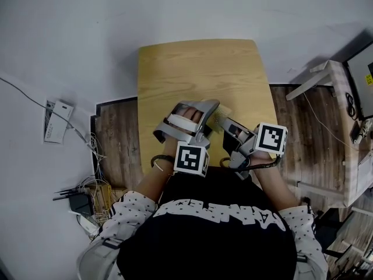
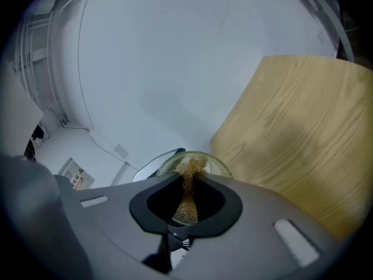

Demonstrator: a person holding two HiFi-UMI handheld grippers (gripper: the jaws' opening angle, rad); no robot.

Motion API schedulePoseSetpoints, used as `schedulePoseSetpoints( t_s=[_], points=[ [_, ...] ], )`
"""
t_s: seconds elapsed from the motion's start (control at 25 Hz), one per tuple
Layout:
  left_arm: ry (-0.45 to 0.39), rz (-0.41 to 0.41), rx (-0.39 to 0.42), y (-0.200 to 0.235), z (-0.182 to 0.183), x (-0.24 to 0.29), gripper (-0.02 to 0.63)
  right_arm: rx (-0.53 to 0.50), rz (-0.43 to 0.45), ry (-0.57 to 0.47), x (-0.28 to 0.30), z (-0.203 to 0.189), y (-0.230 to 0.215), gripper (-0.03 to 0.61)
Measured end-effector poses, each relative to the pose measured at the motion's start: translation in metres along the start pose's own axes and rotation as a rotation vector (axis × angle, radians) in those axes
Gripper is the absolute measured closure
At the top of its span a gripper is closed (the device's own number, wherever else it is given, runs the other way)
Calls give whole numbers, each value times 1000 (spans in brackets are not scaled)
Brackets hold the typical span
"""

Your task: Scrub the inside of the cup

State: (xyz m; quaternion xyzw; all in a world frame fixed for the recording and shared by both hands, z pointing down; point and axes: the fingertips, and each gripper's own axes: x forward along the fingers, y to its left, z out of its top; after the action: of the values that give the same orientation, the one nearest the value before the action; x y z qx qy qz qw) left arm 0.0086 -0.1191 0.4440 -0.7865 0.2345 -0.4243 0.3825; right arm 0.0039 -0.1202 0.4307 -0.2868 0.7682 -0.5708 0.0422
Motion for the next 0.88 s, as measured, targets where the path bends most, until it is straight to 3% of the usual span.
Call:
schedulePoseSetpoints(
  t_s=[0.2, 0.32, 0.88],
  points=[
    [-7, 7, -23, 5, 0, -1, 252, -139, 76, 7, 8, 3, 25, 537],
    [-8, 3, -36, 6, -2, -1, 253, -155, 47, 6, 10, 0, 23, 537],
    [-12, -8, -91, 10, -6, -1, 253, -607, -120, 103, 17, -8, 23, 537]
  ],
)
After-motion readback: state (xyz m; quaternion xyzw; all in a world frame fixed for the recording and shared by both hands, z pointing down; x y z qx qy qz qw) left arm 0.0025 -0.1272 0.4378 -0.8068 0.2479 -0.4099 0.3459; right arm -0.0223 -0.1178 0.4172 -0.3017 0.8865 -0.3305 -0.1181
